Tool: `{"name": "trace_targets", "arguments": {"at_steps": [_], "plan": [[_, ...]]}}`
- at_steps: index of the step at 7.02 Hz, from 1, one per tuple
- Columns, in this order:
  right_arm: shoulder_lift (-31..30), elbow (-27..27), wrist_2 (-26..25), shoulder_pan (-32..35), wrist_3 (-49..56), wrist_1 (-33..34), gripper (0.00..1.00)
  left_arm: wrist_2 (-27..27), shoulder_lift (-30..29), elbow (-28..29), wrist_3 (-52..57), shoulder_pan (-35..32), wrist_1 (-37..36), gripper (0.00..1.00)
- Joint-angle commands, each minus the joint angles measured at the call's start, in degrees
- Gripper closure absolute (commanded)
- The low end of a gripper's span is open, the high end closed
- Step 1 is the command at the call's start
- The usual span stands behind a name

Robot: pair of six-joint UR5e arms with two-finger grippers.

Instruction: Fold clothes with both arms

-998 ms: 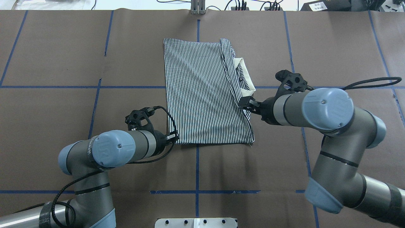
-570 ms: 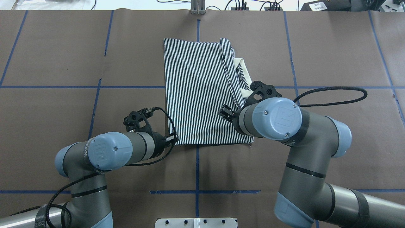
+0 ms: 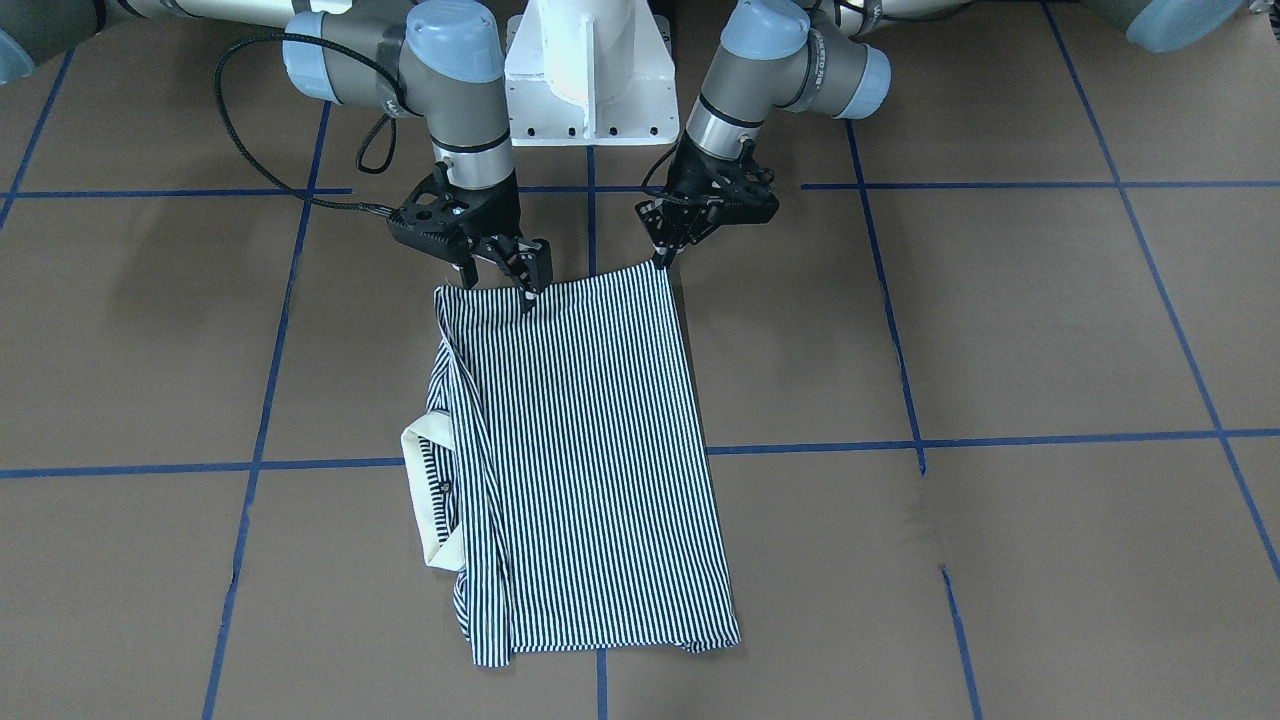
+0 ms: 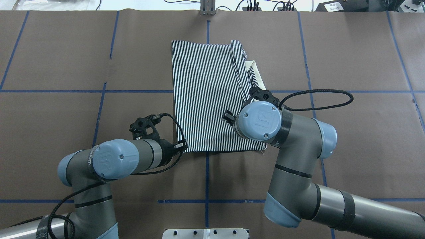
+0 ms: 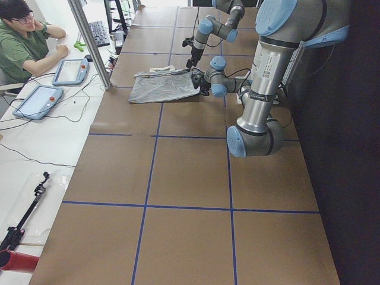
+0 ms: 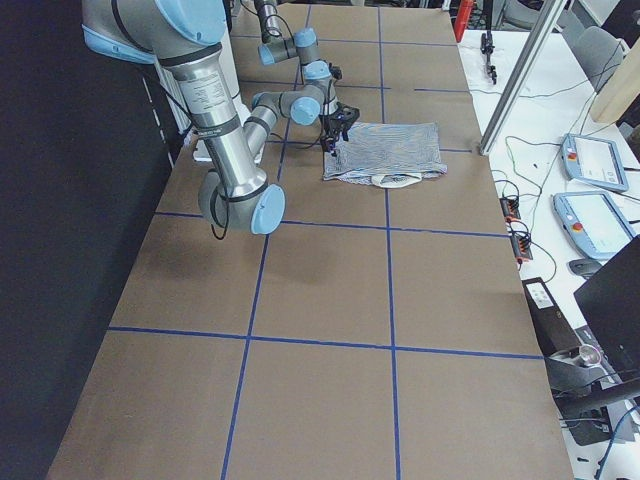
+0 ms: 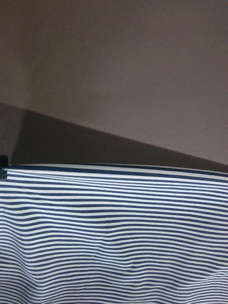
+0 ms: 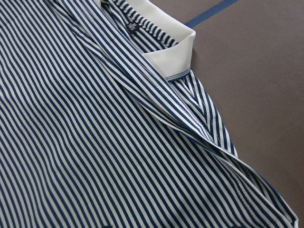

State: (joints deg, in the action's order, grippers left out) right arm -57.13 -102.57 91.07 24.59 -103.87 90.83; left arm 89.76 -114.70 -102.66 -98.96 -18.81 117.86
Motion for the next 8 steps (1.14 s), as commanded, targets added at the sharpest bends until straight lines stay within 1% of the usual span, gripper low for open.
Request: {"name": "trace_targets", "arguments": {"at_steps": [1,3,5,8], "plan": [[1.75,2.44,-0.02,0.1,1.2,3.73,0.14,0.07,-0.08,0.0,0.0,0.0,0.0,1.0],[2.81,5.0,-0.02,0.37,2.27,3.74,0.14,-0.02,-0.08,0.0,0.0,0.09,0.0,1.0],[4.56,8.68,-0.02,0.37,2.18,3.48,0.15,-0.02,-0.08,0.0,0.0,0.09,0.0,1.0],[4.66,10.45,-0.02,0.37,2.44,3.57,0.17,-0.02,-0.08,0.0,-0.09,0.09,0.0,1.0]]}}
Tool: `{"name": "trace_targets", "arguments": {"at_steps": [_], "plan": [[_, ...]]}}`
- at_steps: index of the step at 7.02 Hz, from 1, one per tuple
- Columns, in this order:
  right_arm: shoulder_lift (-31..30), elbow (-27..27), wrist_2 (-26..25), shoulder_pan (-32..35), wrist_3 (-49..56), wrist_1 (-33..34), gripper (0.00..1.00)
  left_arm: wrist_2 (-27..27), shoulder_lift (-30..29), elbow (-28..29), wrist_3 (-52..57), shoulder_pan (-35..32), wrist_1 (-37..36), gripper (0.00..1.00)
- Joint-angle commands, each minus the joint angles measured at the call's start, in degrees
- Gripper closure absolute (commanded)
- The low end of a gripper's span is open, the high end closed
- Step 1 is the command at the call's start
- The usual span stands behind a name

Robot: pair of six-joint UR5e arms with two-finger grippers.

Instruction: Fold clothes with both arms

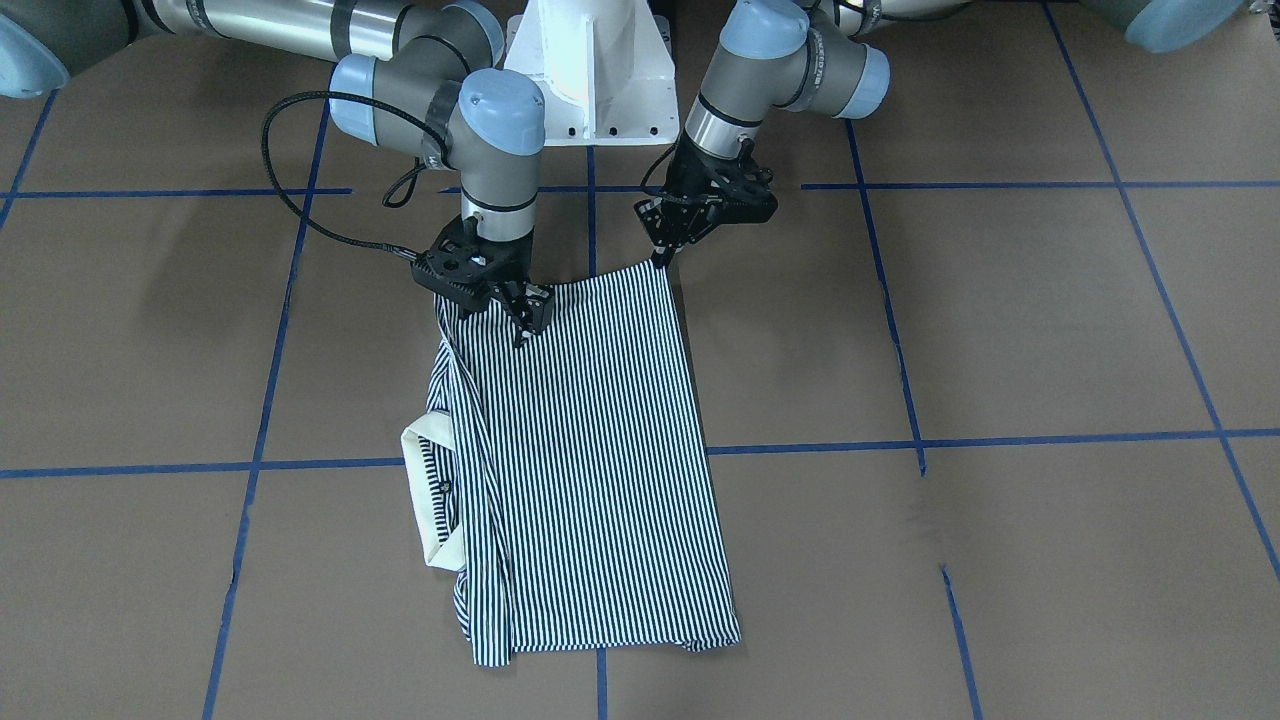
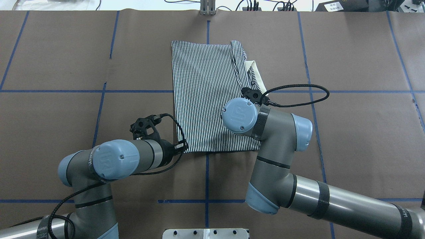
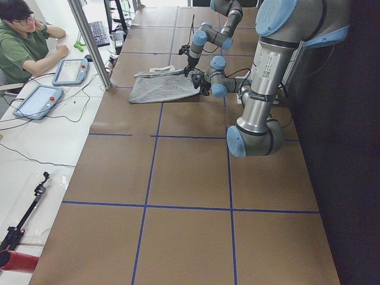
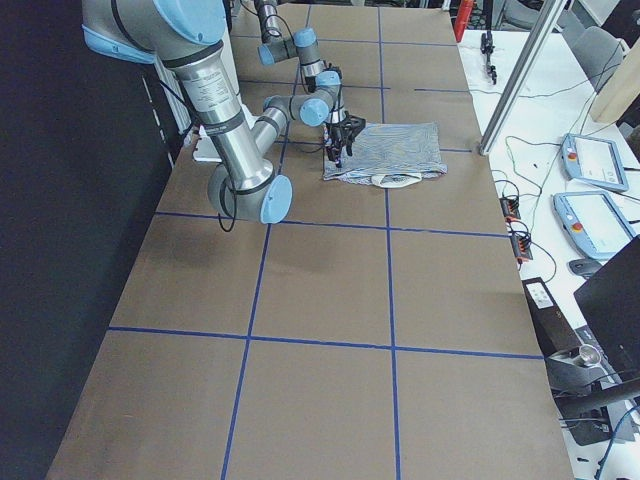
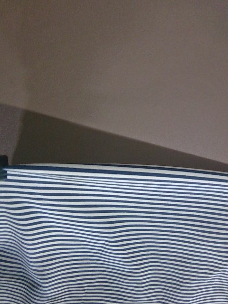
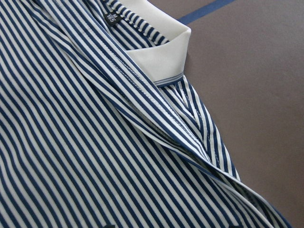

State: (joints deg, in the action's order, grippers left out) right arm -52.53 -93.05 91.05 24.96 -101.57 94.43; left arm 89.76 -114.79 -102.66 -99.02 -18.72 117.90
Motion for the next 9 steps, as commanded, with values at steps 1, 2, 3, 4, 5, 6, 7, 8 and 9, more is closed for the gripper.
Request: {"name": "trace_targets", "arguments": {"at_steps": [1,2,3,4,5,6,7,8,9], "plan": [[-0.02,1.03,0.0,0.0,0.15,0.05,0.18,-0.02,0.0,0.0,-0.03,0.0,-0.04,1.0],[-0.11,1.29,0.0,-0.26,0.15,0.05,0.18,-0.02,-0.09,-0.09,-0.03,0.0,-0.04,1.0],[-0.29,1.55,0.0,-0.52,0.15,0.05,0.19,-0.02,-0.09,-0.09,-0.03,0.0,0.05,1.0],[-0.46,1.56,0.0,-0.61,0.15,0.14,0.19,-0.02,-0.09,0.0,-0.03,0.09,0.05,1.0],[-0.46,1.82,0.0,-0.61,0.15,0.14,0.2,-0.02,-0.09,0.0,-0.03,0.0,-0.04,1.0],[-0.46,1.82,0.0,-0.61,0.15,0.14,0.31,-0.02,-0.09,-0.09,-0.03,0.0,0.05,1.0],[-0.46,1.82,0.0,-0.61,0.15,0.14,0.63,-0.02,-0.09,-0.09,-0.03,0.0,-0.04,1.0],[-0.38,1.82,-0.09,-0.61,-0.11,0.14,1.0,-0.02,-0.09,-0.09,-0.03,0.0,0.05,1.0],[-0.38,1.82,-0.26,-0.52,-0.12,0.05,1.0,-0.02,-0.09,-0.09,-0.03,0.09,0.05,1.0]]}}
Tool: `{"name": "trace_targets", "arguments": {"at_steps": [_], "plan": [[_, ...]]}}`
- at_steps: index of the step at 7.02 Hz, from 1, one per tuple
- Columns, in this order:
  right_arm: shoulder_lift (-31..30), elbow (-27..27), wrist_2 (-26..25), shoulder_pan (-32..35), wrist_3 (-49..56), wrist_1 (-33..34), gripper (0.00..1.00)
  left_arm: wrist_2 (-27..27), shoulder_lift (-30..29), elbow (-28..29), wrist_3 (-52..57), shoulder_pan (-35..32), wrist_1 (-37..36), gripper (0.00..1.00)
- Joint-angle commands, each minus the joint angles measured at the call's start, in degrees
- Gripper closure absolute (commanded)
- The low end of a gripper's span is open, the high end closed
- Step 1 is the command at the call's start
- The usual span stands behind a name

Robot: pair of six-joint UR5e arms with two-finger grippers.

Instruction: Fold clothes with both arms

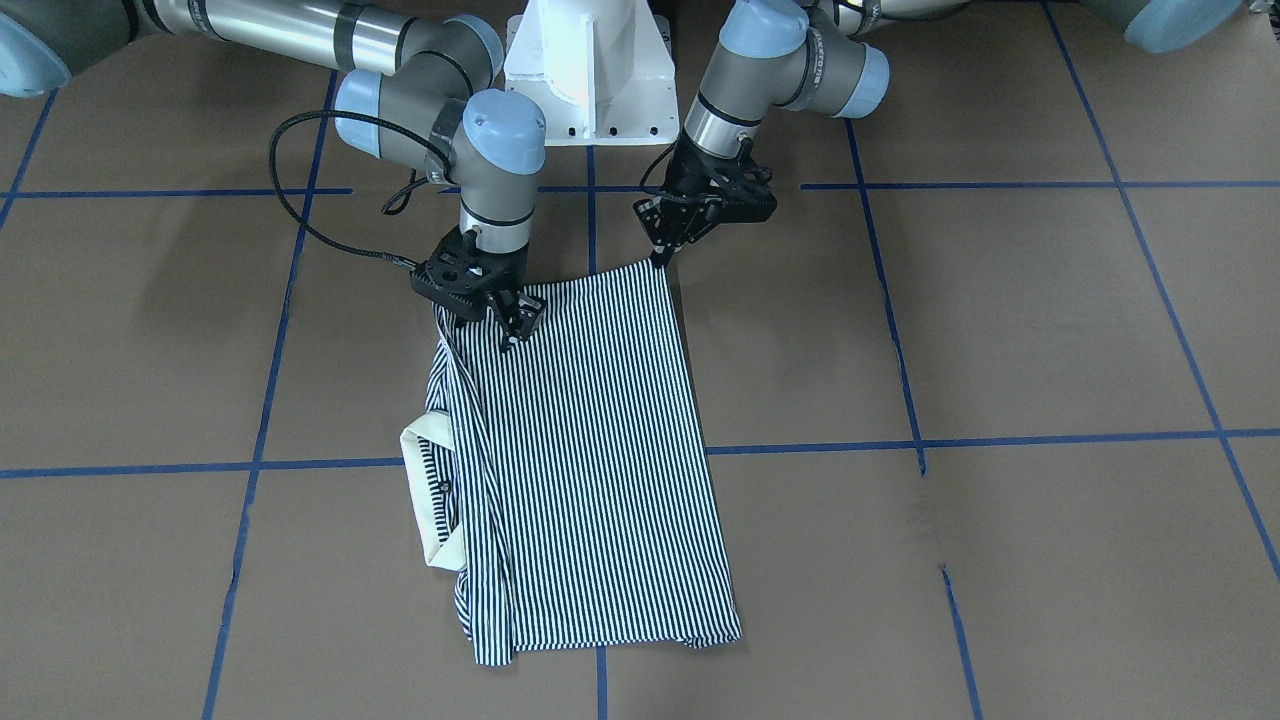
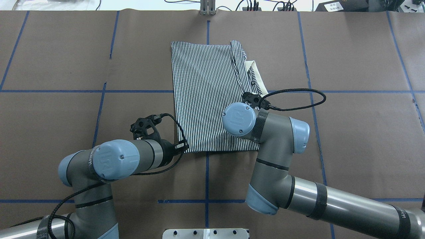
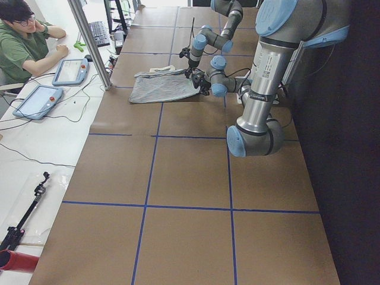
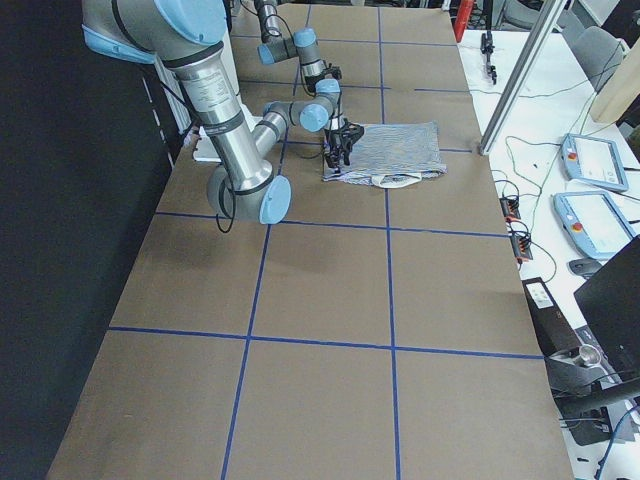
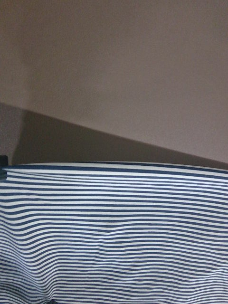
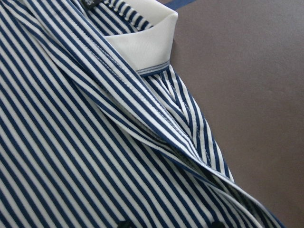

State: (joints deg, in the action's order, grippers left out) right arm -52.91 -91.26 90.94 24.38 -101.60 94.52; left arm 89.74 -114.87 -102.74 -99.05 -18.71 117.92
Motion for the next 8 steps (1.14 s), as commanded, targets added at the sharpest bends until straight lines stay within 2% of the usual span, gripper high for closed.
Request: {"name": "trace_targets", "arguments": {"at_steps": [1,4,5,6,7,8], "plan": [[0.09,0.03,-0.33,0.05,-0.09,-0.04,1.0,0.0,-0.09,-0.01,0.0,-0.01,0.03,1.0],[0.44,-0.66,-0.33,0.49,-0.01,-0.3,1.0,0.0,-0.35,0.08,0.0,0.07,0.03,1.0],[0.44,-1.8,-0.33,0.58,-0.01,-0.39,1.0,0.09,-0.26,-0.09,0.17,0.07,0.03,1.0],[0.26,-5.2,-0.24,0.58,-0.01,-0.13,1.0,0.26,0.17,-1.57,0.44,-0.1,-0.15,1.0],[-0.26,-8.55,-0.15,0.67,-0.27,0.14,1.0,0.52,0.18,-5.33,0.53,-0.19,-4.15,1.0],[-0.7,-12.06,-0.15,0.67,-0.7,1.88,1.0,0.61,0.0,-11.46,0.53,-0.02,-11.76,1.0]]}}
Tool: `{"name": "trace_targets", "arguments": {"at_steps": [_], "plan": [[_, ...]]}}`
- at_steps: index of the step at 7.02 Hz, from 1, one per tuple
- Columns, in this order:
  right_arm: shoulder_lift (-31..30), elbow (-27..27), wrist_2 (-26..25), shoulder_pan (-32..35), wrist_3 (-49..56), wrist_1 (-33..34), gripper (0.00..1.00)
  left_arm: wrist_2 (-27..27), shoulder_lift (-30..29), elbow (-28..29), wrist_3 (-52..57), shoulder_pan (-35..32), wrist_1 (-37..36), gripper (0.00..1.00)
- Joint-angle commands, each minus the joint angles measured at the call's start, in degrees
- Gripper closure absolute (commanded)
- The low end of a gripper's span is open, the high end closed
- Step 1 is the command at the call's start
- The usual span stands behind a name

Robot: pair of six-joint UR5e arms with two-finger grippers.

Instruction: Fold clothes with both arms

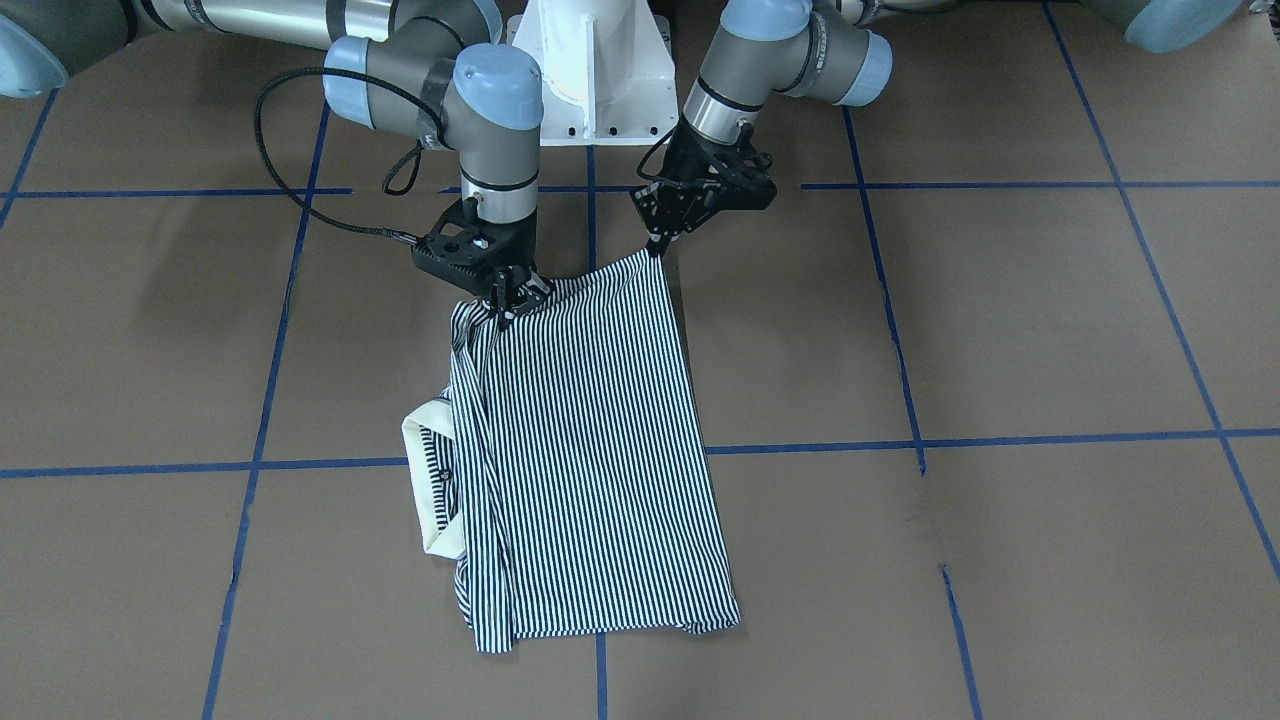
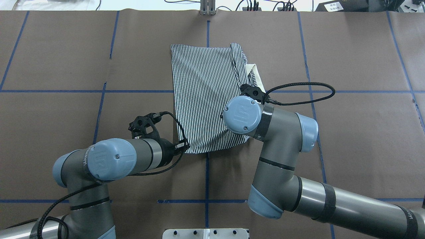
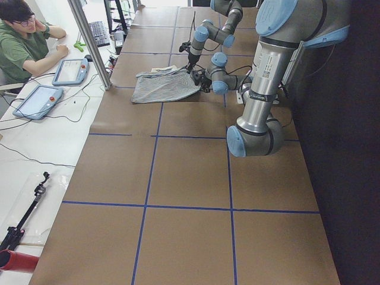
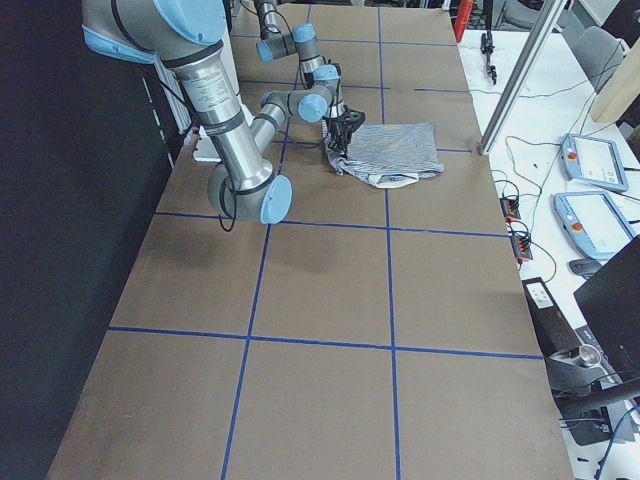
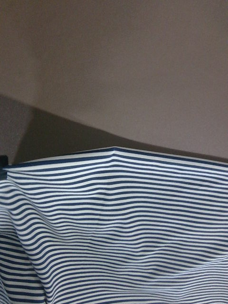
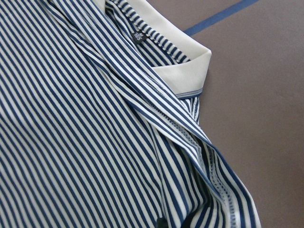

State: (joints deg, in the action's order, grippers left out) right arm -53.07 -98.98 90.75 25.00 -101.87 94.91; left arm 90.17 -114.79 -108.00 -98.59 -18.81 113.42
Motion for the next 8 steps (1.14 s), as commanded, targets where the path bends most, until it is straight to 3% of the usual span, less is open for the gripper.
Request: {"name": "trace_targets", "arguments": {"at_steps": [1,3,4,6,8], "plan": [[-1.07,-10.03,-0.04,-1.7,-1.57,5.42,1.0,0.27,-0.08,-12.52,-0.11,0.09,-14.12,1.0],[-0.9,-20.94,-0.13,-6.35,-5.95,14.39,1.0,3.67,-0.34,-23.69,-0.63,0.26,-27.05,1.0],[-0.81,-21.42,-0.22,-7.07,-6.23,14.77,1.0,4.05,-0.87,-26.18,-0.29,0.52,-30.68,1.0],[-0.55,-19.77,-0.22,-7.25,-5.54,14.51,1.0,4.05,-2.97,-22.98,0.59,0.7,-30.8,1.0],[-0.11,-16.96,-0.92,-2.71,-1.95,13.03,1.0,4.14,-6.4,-17.35,7.95,-4.28,-30.45,1.0]]}}
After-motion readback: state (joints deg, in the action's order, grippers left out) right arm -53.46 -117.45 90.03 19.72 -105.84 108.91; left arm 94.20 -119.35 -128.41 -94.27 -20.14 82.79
